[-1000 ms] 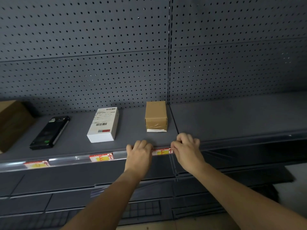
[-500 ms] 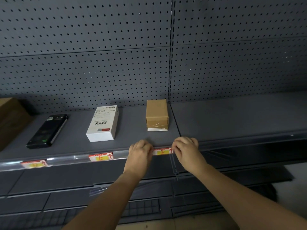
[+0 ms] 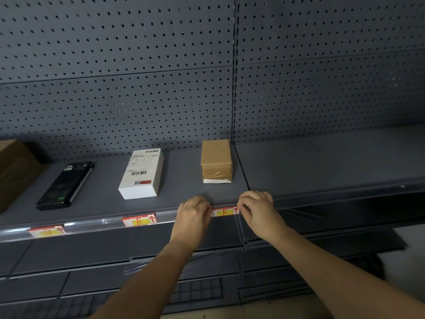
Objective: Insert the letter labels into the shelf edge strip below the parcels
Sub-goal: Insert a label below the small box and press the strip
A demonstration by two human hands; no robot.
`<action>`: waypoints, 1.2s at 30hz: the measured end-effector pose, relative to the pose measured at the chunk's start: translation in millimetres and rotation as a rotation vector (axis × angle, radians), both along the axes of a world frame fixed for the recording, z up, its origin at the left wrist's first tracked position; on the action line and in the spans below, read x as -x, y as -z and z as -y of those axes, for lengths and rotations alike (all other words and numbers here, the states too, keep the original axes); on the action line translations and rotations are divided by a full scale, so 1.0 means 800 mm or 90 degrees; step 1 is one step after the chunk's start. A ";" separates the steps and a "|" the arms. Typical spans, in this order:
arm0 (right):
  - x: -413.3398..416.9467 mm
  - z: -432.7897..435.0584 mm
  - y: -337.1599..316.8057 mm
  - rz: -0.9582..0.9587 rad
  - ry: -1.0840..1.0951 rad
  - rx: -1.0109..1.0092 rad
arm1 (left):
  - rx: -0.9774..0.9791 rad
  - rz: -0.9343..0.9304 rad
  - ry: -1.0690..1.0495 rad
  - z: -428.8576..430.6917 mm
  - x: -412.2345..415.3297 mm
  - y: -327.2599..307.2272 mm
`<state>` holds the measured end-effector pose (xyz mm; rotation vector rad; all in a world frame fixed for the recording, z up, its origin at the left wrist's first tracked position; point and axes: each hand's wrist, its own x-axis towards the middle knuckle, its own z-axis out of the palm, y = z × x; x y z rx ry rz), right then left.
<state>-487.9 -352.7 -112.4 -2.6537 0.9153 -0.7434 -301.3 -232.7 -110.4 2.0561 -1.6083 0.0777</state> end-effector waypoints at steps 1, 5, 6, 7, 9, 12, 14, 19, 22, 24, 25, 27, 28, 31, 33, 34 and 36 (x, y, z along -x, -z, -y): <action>0.000 -0.001 -0.001 0.001 -0.002 -0.001 | 0.003 0.000 -0.001 0.000 0.000 -0.001; 0.002 -0.003 -0.005 -0.009 0.002 0.001 | 0.007 0.009 0.003 -0.001 -0.001 -0.006; 0.002 -0.003 -0.005 -0.012 0.004 0.003 | 0.007 0.010 0.000 -0.001 0.000 -0.007; 0.002 -0.004 -0.004 -0.013 0.005 0.003 | 0.008 0.011 -0.002 -0.001 0.001 -0.008; 0.001 -0.005 -0.003 -0.013 0.007 0.002 | 0.012 0.010 -0.006 -0.001 0.004 -0.009; 0.001 -0.005 -0.003 -0.014 0.011 -0.001 | 0.005 0.007 -0.009 0.000 0.004 -0.009; 0.000 -0.005 -0.003 -0.015 0.010 -0.001 | 0.005 0.005 -0.010 0.000 0.004 -0.008; 0.001 -0.004 -0.001 -0.017 0.013 0.001 | 0.002 -0.003 -0.017 0.001 0.004 -0.007; 0.002 -0.004 -0.003 -0.009 0.009 -0.006 | 0.002 0.000 -0.004 0.003 0.003 -0.008; 0.002 -0.004 -0.005 0.002 0.008 -0.025 | 0.001 0.000 0.013 -0.001 0.003 -0.010; 0.002 -0.005 -0.008 0.020 0.010 -0.042 | 0.007 0.001 0.024 -0.004 0.002 -0.011; -0.001 -0.012 -0.014 0.067 0.011 -0.059 | 0.035 -0.001 0.029 -0.016 -0.003 -0.011; -0.005 -0.016 -0.016 0.082 0.006 -0.055 | 0.049 -0.006 0.017 -0.025 -0.007 -0.011; -0.028 -0.035 -0.023 0.091 -0.028 -0.039 | 0.068 0.003 -0.043 -0.058 -0.021 -0.018; -0.050 -0.054 -0.028 0.092 -0.059 -0.039 | 0.073 0.021 -0.078 -0.082 -0.036 -0.025; -0.062 -0.064 -0.031 0.092 -0.072 -0.040 | 0.077 0.027 -0.092 -0.094 -0.046 -0.028; -0.086 -0.086 -0.034 0.083 -0.094 -0.043 | 0.078 0.020 -0.122 -0.118 -0.071 -0.033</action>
